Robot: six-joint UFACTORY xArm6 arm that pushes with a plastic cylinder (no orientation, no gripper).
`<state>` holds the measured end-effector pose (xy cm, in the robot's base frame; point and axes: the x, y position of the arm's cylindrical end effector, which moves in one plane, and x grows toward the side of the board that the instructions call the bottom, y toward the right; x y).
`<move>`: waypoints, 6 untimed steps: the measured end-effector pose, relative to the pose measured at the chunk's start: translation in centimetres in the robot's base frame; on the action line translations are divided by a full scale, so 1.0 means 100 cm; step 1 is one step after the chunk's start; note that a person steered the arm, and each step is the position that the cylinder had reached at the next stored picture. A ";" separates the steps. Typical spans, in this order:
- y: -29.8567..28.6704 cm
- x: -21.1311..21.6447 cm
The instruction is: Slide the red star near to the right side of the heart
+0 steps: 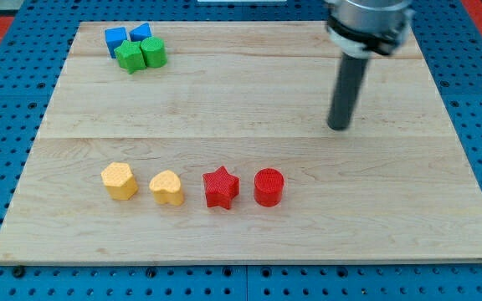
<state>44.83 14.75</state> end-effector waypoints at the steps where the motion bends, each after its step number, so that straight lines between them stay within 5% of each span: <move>1: 0.001 0.058; 3: -0.056 0.121; 6: -0.165 0.073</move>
